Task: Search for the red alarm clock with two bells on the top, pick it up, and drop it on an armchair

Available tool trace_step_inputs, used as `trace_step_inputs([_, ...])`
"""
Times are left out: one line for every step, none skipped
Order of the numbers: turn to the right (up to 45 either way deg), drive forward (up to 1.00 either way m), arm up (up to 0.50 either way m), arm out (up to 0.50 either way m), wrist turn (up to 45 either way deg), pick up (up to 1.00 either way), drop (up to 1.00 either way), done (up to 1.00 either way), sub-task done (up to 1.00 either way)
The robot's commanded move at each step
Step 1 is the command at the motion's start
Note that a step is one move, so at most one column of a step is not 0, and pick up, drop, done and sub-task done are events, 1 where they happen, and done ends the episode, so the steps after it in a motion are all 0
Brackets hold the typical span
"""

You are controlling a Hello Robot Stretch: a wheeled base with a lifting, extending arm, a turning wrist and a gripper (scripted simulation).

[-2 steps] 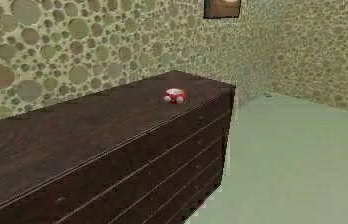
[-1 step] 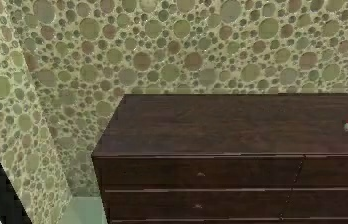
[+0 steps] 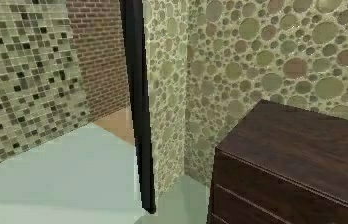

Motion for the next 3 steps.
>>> trace_step_inputs([45.0,0.00,0.00,0.00,0.0,0.00,0.00,0.00,0.00])
trace_step_inputs([42.0,0.00,0.00,0.00,0.0,0.00,0.00,0.00,0.00])
trace_step_inputs([0.0,0.65,0.00,0.00,0.0,0.00,0.00,0.00,0.00])
